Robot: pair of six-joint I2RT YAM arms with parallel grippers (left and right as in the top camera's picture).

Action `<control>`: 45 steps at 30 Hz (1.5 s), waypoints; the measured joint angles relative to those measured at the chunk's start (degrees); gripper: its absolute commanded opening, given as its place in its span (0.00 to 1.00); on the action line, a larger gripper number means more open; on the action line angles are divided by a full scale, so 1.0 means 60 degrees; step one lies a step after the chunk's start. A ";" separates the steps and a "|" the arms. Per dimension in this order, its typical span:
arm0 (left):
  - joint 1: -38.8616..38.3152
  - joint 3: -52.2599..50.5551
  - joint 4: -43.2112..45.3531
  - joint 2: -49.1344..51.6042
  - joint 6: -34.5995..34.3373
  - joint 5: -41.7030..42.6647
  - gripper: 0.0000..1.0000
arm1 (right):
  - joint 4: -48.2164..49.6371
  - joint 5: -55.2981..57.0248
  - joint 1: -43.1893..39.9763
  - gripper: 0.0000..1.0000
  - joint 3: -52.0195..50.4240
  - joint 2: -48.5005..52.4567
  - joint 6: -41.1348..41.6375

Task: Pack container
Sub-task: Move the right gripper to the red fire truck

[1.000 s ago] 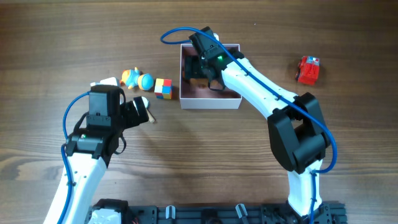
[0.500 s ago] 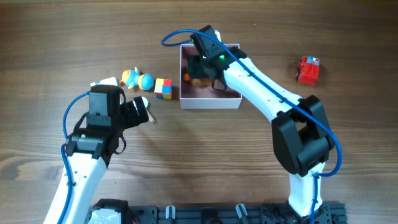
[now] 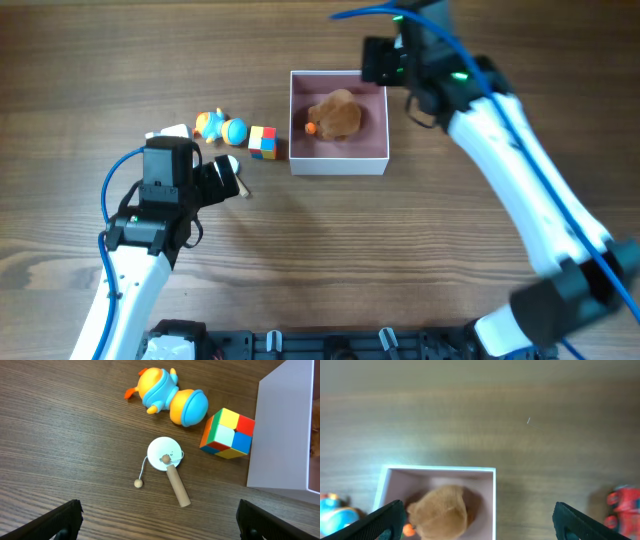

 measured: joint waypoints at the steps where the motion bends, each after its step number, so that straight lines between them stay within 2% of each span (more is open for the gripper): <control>1: 0.0000 0.0000 0.0000 0.0000 0.0000 0.0000 1.00 | -0.0171 -0.0069 -0.0120 0.79 0.0011 -0.0488 -0.0153; 3: 0.0000 0.0000 0.0000 0.0000 0.0000 0.0000 1.00 | -0.0535 -0.0255 -0.0237 0.64 0.0036 -0.0801 -0.0222; 5: 0.0000 0.0000 0.0000 0.0000 0.0000 0.0004 1.00 | -0.0994 -0.0743 -0.0324 0.30 0.0033 -0.0783 -0.0310; 7: 0.0000 0.0000 0.0000 0.0000 0.0000 0.0000 1.00 | -0.1275 -0.1173 -0.0288 0.04 0.0015 -0.0488 -0.0310; 15: 0.0000 0.0000 0.0000 0.0000 0.0000 0.0000 1.00 | -0.1606 -0.1923 0.0171 0.04 -0.0022 0.1650 0.0423; 19: 0.0000 0.0000 0.0004 0.0000 0.0000 0.0000 1.00 | -0.1621 -0.2186 0.0171 0.04 -0.0069 0.3366 0.0597; 22: 0.0000 0.0000 -0.0004 0.0000 0.0000 0.0000 1.00 | -0.1351 -0.2182 0.0171 0.04 -0.0109 0.3752 0.0630; 33: 0.0000 0.0000 0.0000 0.0000 0.0000 0.0004 1.00 | 0.0310 -0.3927 0.0171 0.05 -0.0109 0.3952 0.1024; 39: 0.0000 0.0000 0.0000 0.0000 0.0000 0.0000 1.00 | -0.0226 -0.3982 0.0168 0.04 -0.0109 0.3952 0.1086; 45: 0.0000 0.0000 0.0000 0.0000 0.0000 0.0000 1.00 | -0.1035 -0.3326 0.0171 0.04 -0.0113 0.3676 0.0364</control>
